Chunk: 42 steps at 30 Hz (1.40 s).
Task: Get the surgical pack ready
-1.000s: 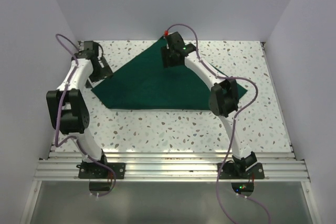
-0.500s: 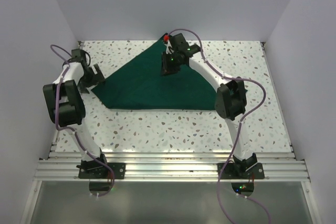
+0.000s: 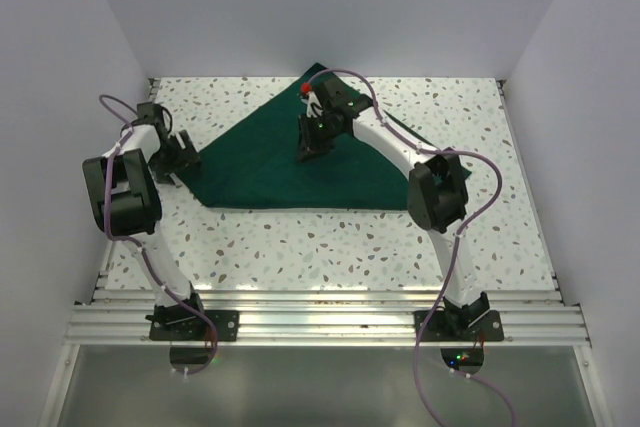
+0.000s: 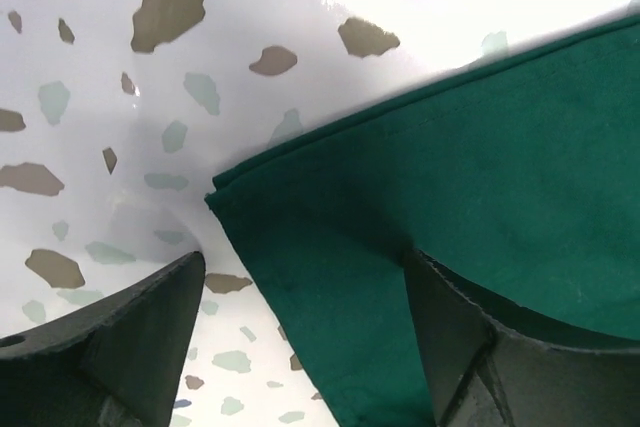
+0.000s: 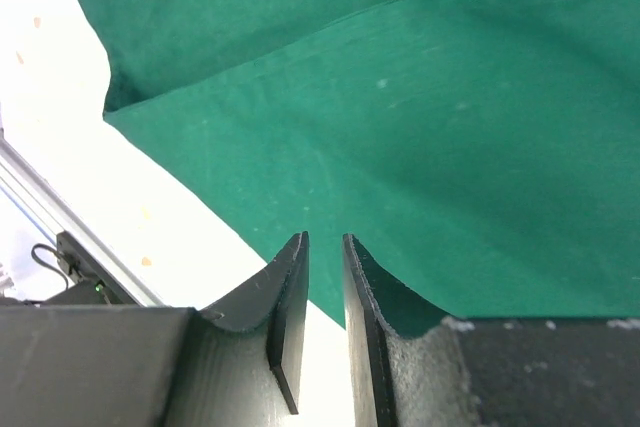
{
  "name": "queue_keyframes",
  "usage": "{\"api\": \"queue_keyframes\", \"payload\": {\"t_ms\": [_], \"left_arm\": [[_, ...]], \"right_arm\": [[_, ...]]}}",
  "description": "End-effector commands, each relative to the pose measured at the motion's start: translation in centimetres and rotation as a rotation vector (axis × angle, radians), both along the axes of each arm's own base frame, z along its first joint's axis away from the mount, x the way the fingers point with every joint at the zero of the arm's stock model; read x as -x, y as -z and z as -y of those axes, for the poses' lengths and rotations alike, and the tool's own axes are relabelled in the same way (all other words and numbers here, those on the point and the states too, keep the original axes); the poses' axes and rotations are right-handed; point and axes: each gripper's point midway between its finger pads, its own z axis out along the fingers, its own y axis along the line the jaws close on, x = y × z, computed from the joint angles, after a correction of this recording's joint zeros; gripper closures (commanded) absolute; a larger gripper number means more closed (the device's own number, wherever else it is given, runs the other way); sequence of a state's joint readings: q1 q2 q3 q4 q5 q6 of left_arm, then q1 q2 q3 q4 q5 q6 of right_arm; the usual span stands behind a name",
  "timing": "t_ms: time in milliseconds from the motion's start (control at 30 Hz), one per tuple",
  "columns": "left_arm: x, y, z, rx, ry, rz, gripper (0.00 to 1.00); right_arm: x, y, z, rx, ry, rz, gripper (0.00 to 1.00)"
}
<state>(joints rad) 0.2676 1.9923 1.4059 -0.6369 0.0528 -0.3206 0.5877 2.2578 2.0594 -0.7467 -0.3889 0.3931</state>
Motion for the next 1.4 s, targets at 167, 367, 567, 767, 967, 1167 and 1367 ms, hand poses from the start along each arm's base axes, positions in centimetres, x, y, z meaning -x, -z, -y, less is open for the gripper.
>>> {"api": "queue_keyframes", "payload": {"t_ms": [167,367,567,767,967,1167,1367], "left_arm": [[-2.2,2.4,1.2,0.098,0.039,0.062,0.36],[-2.5,1.3,2.0,0.131,0.054,0.101,0.70],[-2.7,-2.2,2.4,0.139,0.061,0.166,1.00],[-2.7,-6.7,4.1,0.176,0.050,0.252,1.00],[-3.2,-10.8,7.3,0.190,0.074,0.347,1.00],[-2.0,-9.0,5.7,0.121,0.043,0.240,0.61],[-1.1,-6.8,4.0,0.087,-0.014,0.203,0.31]], "right_arm": [[0.2,-3.3,-0.1,-0.009,-0.011,0.060,0.76],[0.0,-3.0,0.5,0.014,0.020,0.047,0.76],[-2.4,-2.3,6.8,0.149,0.189,0.050,0.83],[-2.6,-1.3,17.1,0.317,0.396,0.006,0.88],[-0.9,0.2,22.5,0.402,0.455,-0.054,0.89],[-1.9,-1.8,21.2,0.320,0.431,-0.009,0.89],[-2.0,-1.9,20.8,0.294,0.408,0.010,0.89]]}}
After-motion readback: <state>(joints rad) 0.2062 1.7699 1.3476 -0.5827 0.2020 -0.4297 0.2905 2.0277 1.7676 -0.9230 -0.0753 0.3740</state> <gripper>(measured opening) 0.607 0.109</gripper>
